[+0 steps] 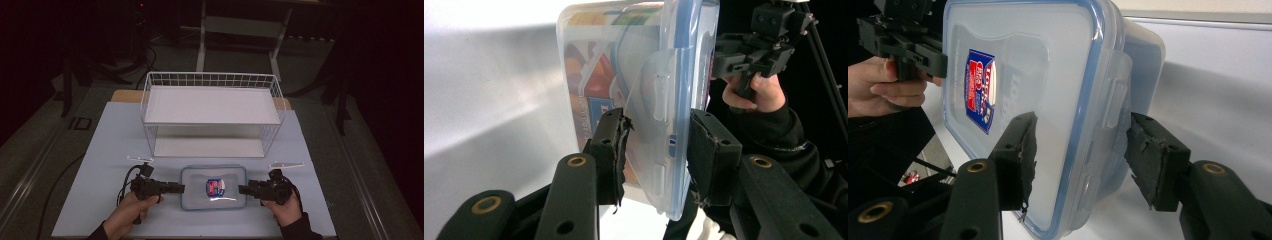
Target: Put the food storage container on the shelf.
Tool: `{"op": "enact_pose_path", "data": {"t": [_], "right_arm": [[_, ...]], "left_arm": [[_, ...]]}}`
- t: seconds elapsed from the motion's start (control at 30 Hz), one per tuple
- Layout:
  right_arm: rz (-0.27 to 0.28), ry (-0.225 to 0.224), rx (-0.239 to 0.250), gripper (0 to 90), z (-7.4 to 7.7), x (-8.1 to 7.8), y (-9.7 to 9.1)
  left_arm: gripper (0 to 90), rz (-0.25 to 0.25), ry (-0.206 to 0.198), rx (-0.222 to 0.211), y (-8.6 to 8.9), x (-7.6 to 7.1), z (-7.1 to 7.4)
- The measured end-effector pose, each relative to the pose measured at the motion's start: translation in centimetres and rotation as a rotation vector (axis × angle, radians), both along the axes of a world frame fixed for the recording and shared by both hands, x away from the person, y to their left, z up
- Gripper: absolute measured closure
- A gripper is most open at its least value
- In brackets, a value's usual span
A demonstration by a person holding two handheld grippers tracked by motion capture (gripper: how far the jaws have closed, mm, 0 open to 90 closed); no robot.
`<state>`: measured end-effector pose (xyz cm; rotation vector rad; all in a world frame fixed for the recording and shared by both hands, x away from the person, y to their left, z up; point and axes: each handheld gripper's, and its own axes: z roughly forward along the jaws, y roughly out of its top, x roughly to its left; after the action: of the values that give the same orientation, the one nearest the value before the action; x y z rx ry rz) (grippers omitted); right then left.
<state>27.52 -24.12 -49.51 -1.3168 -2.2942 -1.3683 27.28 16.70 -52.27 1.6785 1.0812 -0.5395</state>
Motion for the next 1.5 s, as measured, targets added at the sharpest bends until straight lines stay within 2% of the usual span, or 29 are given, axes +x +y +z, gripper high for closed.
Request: {"op": "enact_pose_path", "data": {"t": [0.03,0.17,0.2,0.3,0.6,0.73,0.93,1.13,1.2,1.27,1.37,1.4,1.5], "right_arm": [[-0.004,0.005,0.003,46.9,0.0,-0.1,0.0],[-0.011,-0.004,0.014,47.3,0.4,-0.1,0.0],[-0.019,-0.012,0.021,47.5,0.8,0.0,0.0],[-0.032,-0.027,0.027,47.6,1.5,0.3,-0.1],[-0.056,-0.069,0.043,48.0,3.9,2.0,-0.2],[-0.065,-0.085,0.050,47.9,4.9,3.0,-0.2],[-0.069,-0.075,0.052,48.0,4.8,4.7,0.1],[-0.089,-0.077,0.055,48.0,4.5,6.5,0.2],[-0.093,-0.076,0.054,48.0,4.3,6.7,0.2],[-0.107,-0.077,0.048,48.0,3.9,7.3,0.1],[-0.118,-0.076,0.040,48.0,3.3,7.8,0.2],[-0.123,-0.074,0.036,48.0,3.0,7.9,0.3],[-0.131,-0.072,0.022,48.1,2.2,8.3,0.6]], "left_arm": [[59.5,0.017,-0.013,0.008,0.0,-0.1,0.6],[59.5,0.025,-0.042,0.016,0.0,-0.1,1.5],[59.4,0.035,-0.065,0.019,-0.2,0.0,2.1],[59.3,0.043,-0.098,0.018,-0.3,0.3,2.8],[59.2,0.084,-0.159,0.003,-0.5,1.4,4.8],[59.1,0.108,-0.175,0.007,-0.5,2.0,5.5],[58.7,0.153,-0.178,0.000,-0.4,3.4,5.3],[58.3,0.177,-0.187,0.000,-0.7,5.2,4.6],[58.1,0.177,-0.187,0.000,-0.7,5.2,4.6],[57.7,0.197,-0.191,-0.007,-0.9,6.2,3.7],[57.1,0.214,-0.191,-0.006,-1.0,6.5,3.1],[56.9,0.228,-0.194,-0.005,-1.0,6.9,2.3],[55.8,0.251,-0.185,0.007,-1.1,7.2,1.4]]}}
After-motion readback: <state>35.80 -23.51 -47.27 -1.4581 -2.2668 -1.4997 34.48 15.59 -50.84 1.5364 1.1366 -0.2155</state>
